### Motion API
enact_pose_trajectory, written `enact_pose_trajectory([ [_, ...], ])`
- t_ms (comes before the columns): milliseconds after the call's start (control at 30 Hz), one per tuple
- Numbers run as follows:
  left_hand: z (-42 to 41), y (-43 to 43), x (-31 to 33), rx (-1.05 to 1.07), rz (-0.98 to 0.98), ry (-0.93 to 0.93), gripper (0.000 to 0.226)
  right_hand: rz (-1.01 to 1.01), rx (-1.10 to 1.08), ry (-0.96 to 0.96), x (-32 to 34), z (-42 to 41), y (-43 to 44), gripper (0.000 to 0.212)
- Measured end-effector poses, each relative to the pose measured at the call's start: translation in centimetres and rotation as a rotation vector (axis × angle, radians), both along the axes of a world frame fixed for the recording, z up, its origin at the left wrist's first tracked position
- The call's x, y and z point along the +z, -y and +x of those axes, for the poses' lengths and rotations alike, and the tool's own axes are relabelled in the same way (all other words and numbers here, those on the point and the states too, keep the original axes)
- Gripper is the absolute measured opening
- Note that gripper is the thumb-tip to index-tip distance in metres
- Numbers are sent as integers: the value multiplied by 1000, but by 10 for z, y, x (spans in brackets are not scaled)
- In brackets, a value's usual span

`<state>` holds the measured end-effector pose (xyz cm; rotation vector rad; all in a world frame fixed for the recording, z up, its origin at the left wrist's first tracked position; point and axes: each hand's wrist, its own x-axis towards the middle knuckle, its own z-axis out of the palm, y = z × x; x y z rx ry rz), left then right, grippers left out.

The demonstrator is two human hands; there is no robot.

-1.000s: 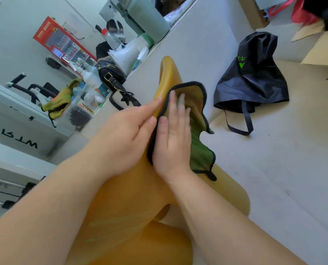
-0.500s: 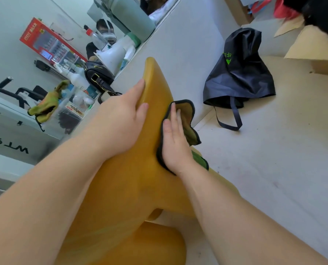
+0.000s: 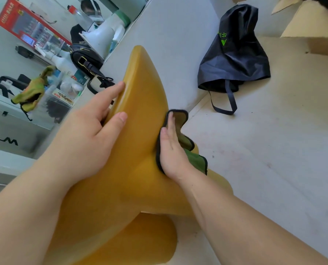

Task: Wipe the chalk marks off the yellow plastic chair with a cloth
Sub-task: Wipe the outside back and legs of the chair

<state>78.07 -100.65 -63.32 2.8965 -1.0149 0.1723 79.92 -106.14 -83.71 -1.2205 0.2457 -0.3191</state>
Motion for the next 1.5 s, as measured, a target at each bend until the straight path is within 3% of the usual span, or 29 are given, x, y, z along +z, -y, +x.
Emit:
enact_pose_trajectory([
  [267,3,-5,-4,-46,21,56,55,41,-291,259,33,22,8,54],
  [467,7,-3,-2,-30,77,82,55,232,-177,109,26,54,32,69],
  [633,32,20,-1,-20,110,123,54,66,-256,153,39,38,19,53],
  [833,63,42,0,8,83,108,53,-191,-338,228,50,18,-12,50],
  [900,61,42,0,11,90,108,53,-165,-305,175,43,26,-1,52],
  [1033,59,43,0,6,86,109,52,108,-134,66,47,65,44,55],
  [1333,63,46,1,-7,68,79,52,-88,-168,397,76,104,106,50],
  [1500,83,77,1,17,62,98,51,-110,-202,350,41,100,88,59],
])
